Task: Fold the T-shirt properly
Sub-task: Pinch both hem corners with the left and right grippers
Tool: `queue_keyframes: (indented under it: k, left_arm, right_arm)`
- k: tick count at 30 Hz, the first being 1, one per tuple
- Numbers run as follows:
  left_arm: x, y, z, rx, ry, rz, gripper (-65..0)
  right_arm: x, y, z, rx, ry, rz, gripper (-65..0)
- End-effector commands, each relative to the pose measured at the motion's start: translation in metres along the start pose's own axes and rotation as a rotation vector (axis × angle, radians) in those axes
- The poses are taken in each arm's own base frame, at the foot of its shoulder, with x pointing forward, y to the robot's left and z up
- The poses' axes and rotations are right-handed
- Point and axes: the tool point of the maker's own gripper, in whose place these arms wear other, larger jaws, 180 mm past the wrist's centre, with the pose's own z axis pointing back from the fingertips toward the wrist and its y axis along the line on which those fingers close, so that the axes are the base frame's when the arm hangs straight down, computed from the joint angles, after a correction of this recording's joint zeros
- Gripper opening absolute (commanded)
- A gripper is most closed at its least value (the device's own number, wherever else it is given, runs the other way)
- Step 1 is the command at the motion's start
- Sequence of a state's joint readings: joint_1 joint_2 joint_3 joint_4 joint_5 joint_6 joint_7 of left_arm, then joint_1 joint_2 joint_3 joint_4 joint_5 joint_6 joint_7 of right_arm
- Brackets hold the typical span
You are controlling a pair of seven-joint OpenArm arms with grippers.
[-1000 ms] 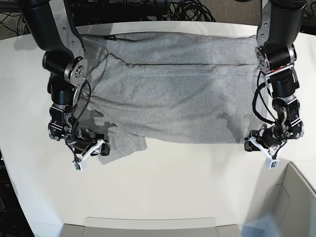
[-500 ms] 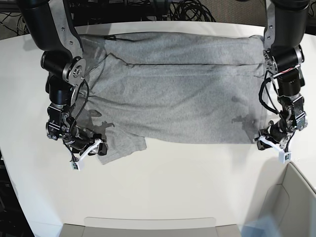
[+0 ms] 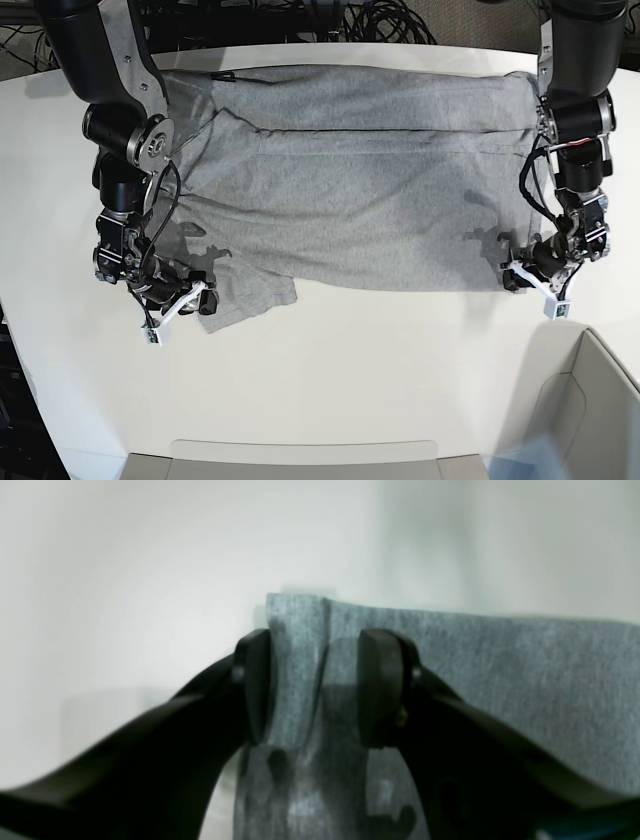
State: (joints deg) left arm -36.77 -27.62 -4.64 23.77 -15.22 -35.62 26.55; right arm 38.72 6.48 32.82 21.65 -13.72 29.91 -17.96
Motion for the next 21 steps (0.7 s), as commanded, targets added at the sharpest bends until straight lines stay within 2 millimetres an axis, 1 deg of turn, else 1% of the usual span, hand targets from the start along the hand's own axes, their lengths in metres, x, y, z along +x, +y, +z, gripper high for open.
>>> queue_keyframes:
  k: [1, 3, 4, 6, 8, 9, 10, 11, 12, 15, 19, 21]
  left_arm:
    - [0.012, 0.005, 0.005, 0.01, -0.011, -0.011, -36.5]
    - [0.01, 0.004, 0.004, 0.004, -0.001, -0.021, -37.0]
    - [0.007, 0.004, 0.004, 0.005, 0.004, -0.021, -38.3]
    - [0.0, 0.005, 0.004, 0.007, 0.016, -0.02, -42.7]
    - [-0.001, 0.007, 0.004, 0.013, 0.015, -0.01, -50.9]
    - [0.0, 0.007, 0.004, 0.013, 0.009, -0.007, -55.8]
    - [0.002, 0.007, 0.004, 0.013, 0.002, -0.006, -61.6]
    - [0.002, 0.007, 0.004, 0.013, 0.001, -0.005, -65.0]
    - [0.002, 0.007, 0.004, 0.013, 0.0, -0.005, -65.0]
    - [0.007, 0.008, 0.005, 0.014, -0.017, 0.01, -65.0]
    - [0.025, 0.025, 0.015, 0.029, -0.124, 0.14, -65.0]
    - [0.03, 0.03, 0.019, 0.034, -0.148, 0.174, -65.0]
  right_arm:
    - [0.001, -0.007, 0.003, -0.024, 0.04, 0.027, -37.2]
    - [0.0, -0.006, 0.002, -0.021, 0.041, 0.03, -37.7]
    - [-0.001, -0.006, 0.002, -0.024, 0.048, 0.039, -39.0]
    - [-0.002, -0.004, 0.001, -0.028, 0.067, 0.076, -43.8]
    - [-0.004, -0.001, -0.001, -0.03, 0.088, 0.115, -51.4]
    - [-0.005, 0.004, -0.003, -0.025, 0.093, 0.13, -55.7]
    - [-0.003, 0.008, -0.005, -0.021, 0.091, 0.141, -60.2]
    - [0.004, 0.008, -0.005, -0.021, 0.083, 0.148, -63.8]
    - [0.01, 0.009, -0.005, -0.021, 0.076, 0.157, -65.0]
    - [0.03, 0.012, -0.004, -0.02, 0.047, 0.17, -65.0]
    - [0.065, 0.017, -0.002, -0.019, -0.006, 0.189, -65.0]
    - [0.083, 0.019, 0.001, -0.02, -0.034, 0.199, -65.0]
